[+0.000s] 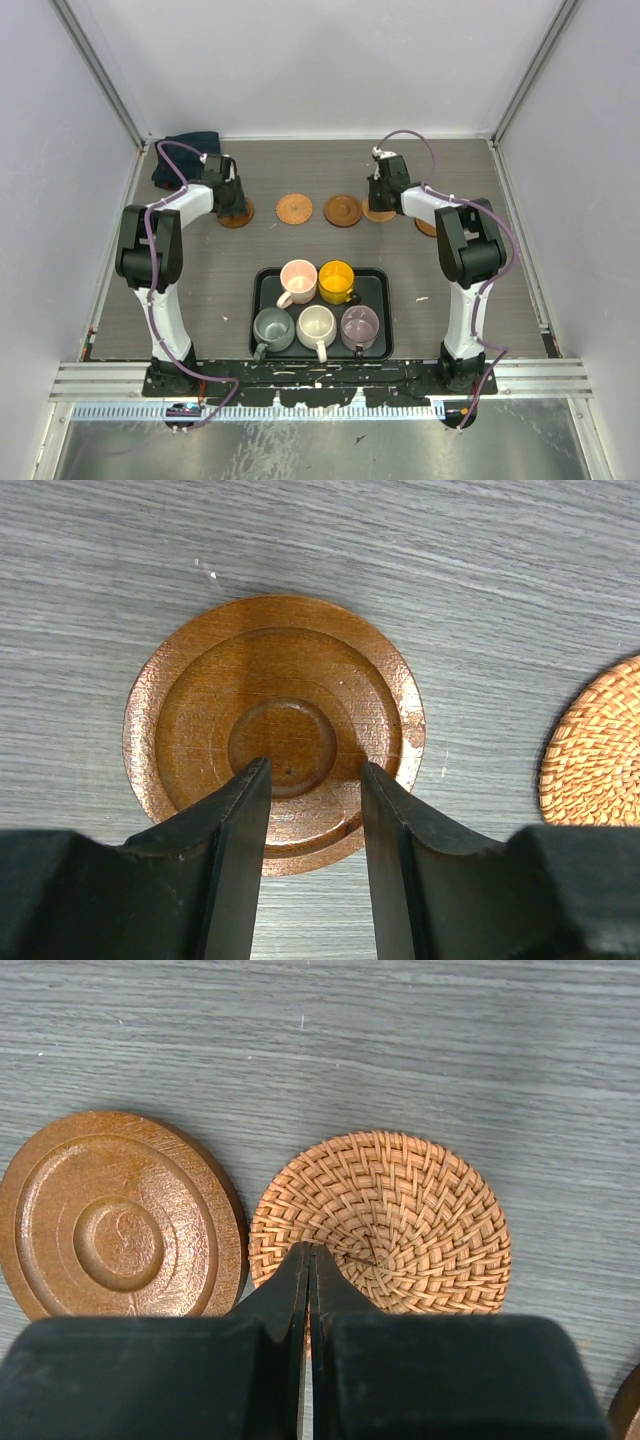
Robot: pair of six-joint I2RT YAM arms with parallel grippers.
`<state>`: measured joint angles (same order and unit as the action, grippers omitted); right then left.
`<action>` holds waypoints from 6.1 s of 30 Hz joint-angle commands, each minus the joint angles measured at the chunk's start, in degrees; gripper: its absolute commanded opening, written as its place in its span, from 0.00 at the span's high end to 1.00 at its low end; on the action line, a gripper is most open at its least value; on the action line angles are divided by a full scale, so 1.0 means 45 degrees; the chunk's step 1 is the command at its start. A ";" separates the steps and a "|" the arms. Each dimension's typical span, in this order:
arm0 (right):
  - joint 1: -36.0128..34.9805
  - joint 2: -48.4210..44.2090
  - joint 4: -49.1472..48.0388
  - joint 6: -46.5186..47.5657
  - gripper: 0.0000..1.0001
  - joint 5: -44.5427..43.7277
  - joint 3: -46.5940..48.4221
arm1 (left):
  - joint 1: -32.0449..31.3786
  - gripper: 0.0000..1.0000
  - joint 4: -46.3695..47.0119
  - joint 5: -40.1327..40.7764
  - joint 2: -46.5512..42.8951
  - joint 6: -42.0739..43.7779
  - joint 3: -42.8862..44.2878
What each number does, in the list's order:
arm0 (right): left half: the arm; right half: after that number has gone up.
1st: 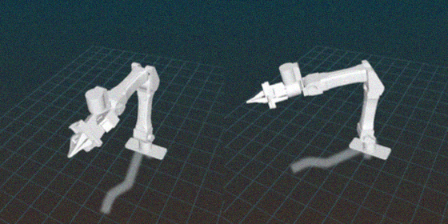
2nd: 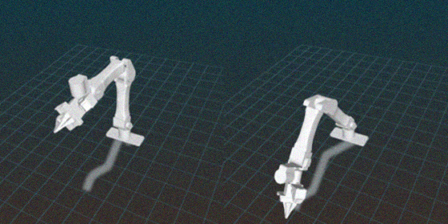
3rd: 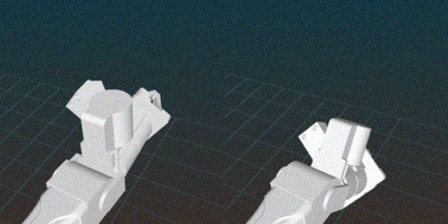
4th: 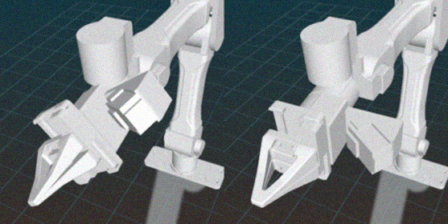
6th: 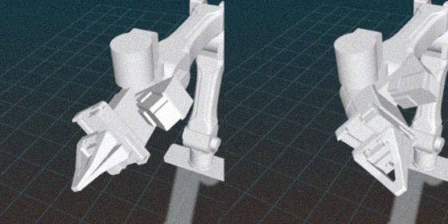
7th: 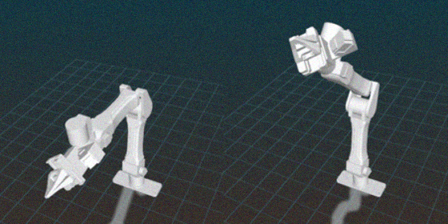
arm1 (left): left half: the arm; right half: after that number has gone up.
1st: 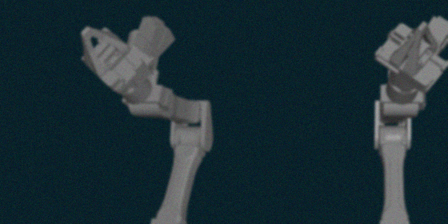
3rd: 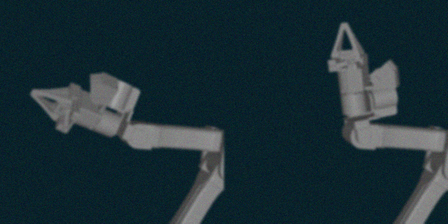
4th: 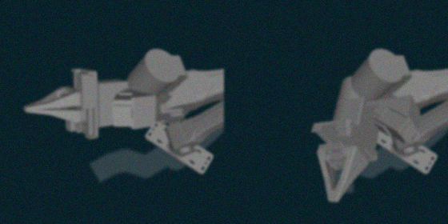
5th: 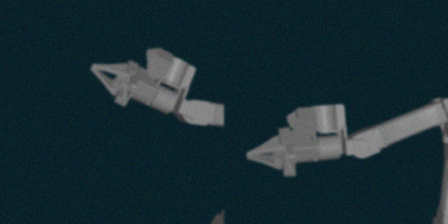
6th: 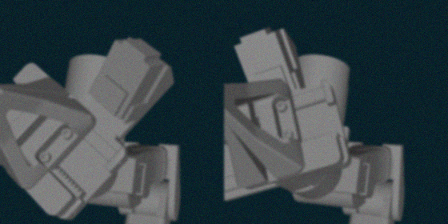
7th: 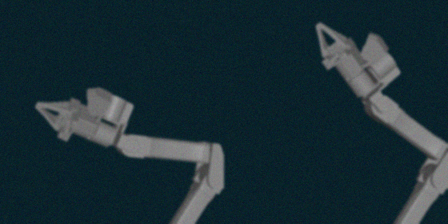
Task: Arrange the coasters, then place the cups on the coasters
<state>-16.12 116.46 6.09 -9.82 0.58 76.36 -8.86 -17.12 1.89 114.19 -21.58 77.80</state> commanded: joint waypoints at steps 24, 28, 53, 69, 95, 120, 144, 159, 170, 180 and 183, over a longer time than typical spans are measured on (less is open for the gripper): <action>-0.0844 0.0683 0.1367 -0.0826 0.99 -0.1186 0.0706 | -0.0662 0.56 0.3064 -0.4692 -0.1404 0.0262 -0.0118; -0.0849 0.0342 0.1343 -0.1051 0.99 -0.1594 0.0169 | -0.1549 0.57 0.2231 -0.4724 -0.0654 0.0819 0.1114; -0.0849 -0.1781 0.0797 -0.0671 0.96 -0.1934 -0.0672 | -0.2772 0.57 0.0670 -0.4145 0.1910 0.1531 0.3425; -0.0391 -0.3528 0.0304 -0.1251 0.96 -0.4129 -0.2181 | -0.2777 0.55 -0.1481 -0.2106 0.2551 0.1557 0.3719; 0.3238 -0.4299 0.0446 -0.1383 0.97 -0.3849 -0.3558 | -0.2252 0.56 -0.1430 -0.1740 0.1358 0.1510 0.2349; 0.3582 -0.1609 0.0256 -0.1254 0.99 -0.1395 -0.2350 | -0.2250 0.33 -0.0438 -0.2635 0.0648 0.1083 0.2762; 0.3406 -0.0601 0.0306 -0.1197 0.99 -0.0676 -0.1274 | -0.2249 0.26 0.1116 -0.2539 -0.1474 0.0919 0.1282; 0.3340 -0.1021 0.0156 -0.0981 0.99 -0.0662 -0.1222 | -0.2257 0.25 0.1141 -0.2287 -0.1587 0.1040 0.0894; 0.3047 -0.3184 0.0056 -0.0324 0.98 -0.0511 -0.1468 | -0.2252 0.30 0.1157 -0.2253 -0.0828 0.1430 0.0601; 0.1389 -0.4021 0.0506 -0.0114 0.97 -0.0730 -0.2211 | -0.2263 0.31 0.1036 -0.2271 0.0079 0.1432 0.0857; 0.0831 -0.3720 0.0535 -0.0010 0.97 -0.0869 -0.2333 | -0.2259 0.31 0.0820 -0.2407 0.0512 0.1389 0.1201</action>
<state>-9.54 99.85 7.97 -11.07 -2.72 66.89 -19.38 -14.70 -8.58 114.39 -15.62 80.71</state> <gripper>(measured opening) 0.048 0.688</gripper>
